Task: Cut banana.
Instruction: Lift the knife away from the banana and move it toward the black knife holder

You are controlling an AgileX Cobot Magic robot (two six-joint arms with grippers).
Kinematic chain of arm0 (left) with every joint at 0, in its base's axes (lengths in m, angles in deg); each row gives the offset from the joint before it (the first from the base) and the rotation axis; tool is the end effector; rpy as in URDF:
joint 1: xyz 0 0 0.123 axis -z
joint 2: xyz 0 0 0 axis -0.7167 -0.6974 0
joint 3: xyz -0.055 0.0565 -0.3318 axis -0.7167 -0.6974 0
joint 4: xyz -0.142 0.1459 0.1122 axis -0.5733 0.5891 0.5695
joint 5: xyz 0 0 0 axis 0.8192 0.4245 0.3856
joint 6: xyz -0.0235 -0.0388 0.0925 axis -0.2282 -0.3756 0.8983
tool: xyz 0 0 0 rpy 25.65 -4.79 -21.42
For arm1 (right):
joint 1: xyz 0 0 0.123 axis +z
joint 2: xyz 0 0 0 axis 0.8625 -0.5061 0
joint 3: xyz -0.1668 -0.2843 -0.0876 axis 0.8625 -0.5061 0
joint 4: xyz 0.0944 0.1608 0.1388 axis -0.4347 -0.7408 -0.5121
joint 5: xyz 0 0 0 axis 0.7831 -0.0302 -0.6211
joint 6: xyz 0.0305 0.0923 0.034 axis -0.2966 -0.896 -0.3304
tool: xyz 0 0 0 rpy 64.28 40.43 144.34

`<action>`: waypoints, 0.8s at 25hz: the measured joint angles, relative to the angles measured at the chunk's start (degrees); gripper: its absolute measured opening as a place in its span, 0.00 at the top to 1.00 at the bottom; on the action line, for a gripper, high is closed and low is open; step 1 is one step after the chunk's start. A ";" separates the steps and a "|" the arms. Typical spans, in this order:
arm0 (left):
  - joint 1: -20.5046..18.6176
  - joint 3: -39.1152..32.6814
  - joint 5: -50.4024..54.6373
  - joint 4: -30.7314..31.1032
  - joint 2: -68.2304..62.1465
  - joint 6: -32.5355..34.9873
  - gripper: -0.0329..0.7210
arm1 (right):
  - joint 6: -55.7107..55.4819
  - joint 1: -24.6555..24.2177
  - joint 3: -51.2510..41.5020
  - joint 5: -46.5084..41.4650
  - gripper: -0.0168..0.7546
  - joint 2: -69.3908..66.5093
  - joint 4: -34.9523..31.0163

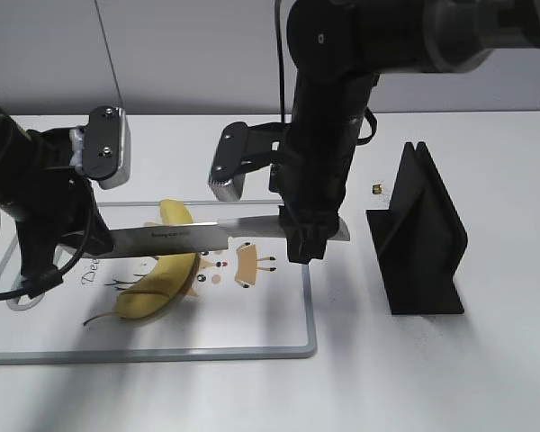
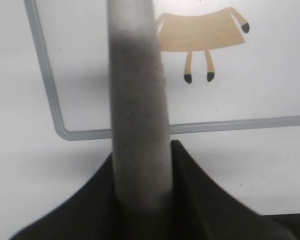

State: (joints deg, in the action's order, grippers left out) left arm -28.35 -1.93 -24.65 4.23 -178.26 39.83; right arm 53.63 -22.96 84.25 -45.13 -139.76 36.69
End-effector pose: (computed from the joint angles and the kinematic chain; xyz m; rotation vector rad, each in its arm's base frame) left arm 0.2792 -0.1160 0.2491 1.7878 2.1056 -0.1867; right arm 0.3306 0.2646 0.2262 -1.9663 2.3244 0.2159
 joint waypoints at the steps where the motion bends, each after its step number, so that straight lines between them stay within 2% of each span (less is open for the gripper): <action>1: 0.00 -0.26 0.41 -0.06 0.05 0.00 0.97 | 0.00 0.17 0.00 -0.42 0.74 0.00 -0.29; 8: 0.00 -4.70 -3.85 -0.54 0.25 -0.19 0.97 | -0.09 1.24 0.00 -0.36 0.74 -0.36 0.39; 20: 0.00 -5.38 -6.60 0.15 -0.24 -0.14 0.97 | -0.27 1.30 0.00 1.01 0.74 -2.48 0.62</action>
State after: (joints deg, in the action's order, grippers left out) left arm -28.35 -7.31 -31.25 4.38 -178.50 39.69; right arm 53.36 -21.66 84.25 -44.12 -142.24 37.31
